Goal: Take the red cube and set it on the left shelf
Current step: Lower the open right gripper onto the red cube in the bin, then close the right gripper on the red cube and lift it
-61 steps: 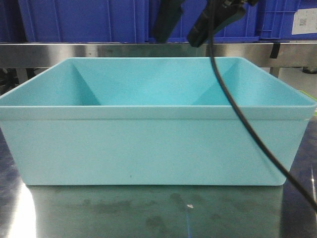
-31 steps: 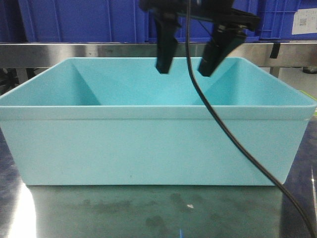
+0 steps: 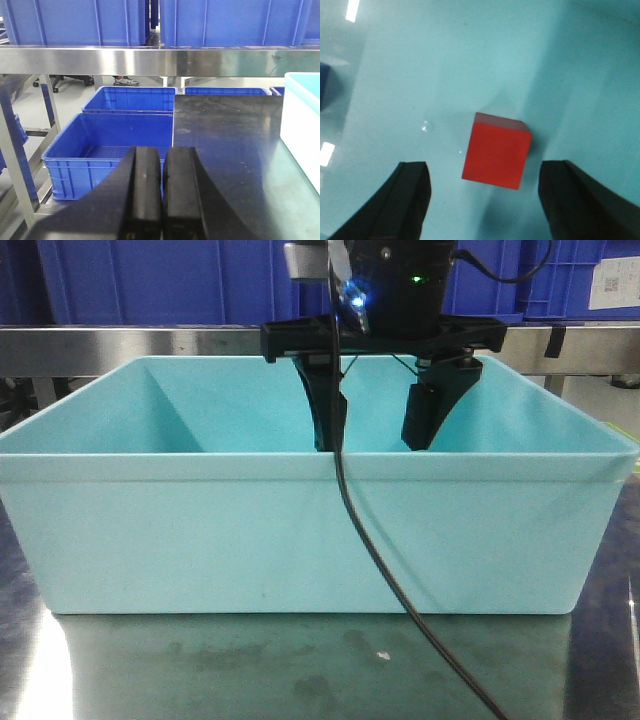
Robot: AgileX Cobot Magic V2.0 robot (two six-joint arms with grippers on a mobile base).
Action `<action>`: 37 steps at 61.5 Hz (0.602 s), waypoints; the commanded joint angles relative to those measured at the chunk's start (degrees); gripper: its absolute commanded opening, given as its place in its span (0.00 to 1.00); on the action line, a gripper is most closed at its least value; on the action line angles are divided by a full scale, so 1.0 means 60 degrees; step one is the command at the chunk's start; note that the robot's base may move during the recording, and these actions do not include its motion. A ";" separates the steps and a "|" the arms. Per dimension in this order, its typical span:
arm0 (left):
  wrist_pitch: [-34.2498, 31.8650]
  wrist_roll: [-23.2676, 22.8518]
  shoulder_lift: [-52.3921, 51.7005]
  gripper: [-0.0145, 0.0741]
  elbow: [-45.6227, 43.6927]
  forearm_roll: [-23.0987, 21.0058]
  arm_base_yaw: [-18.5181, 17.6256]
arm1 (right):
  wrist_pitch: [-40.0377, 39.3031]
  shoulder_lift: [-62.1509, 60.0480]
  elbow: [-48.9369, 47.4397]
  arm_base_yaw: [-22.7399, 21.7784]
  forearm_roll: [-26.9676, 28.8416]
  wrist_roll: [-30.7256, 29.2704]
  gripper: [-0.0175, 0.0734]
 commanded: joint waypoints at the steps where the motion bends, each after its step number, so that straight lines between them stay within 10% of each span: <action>1: -0.0821 -0.0008 -0.0161 0.28 0.0221 -0.0064 0.0020 | -0.0139 -0.0354 -0.0316 -0.0007 -0.0410 0.0144 0.82; 37: -0.0821 -0.0008 -0.0161 0.28 0.0221 -0.0064 0.0020 | -0.0594 0.0796 -0.0307 -0.0031 -0.0476 0.0428 0.80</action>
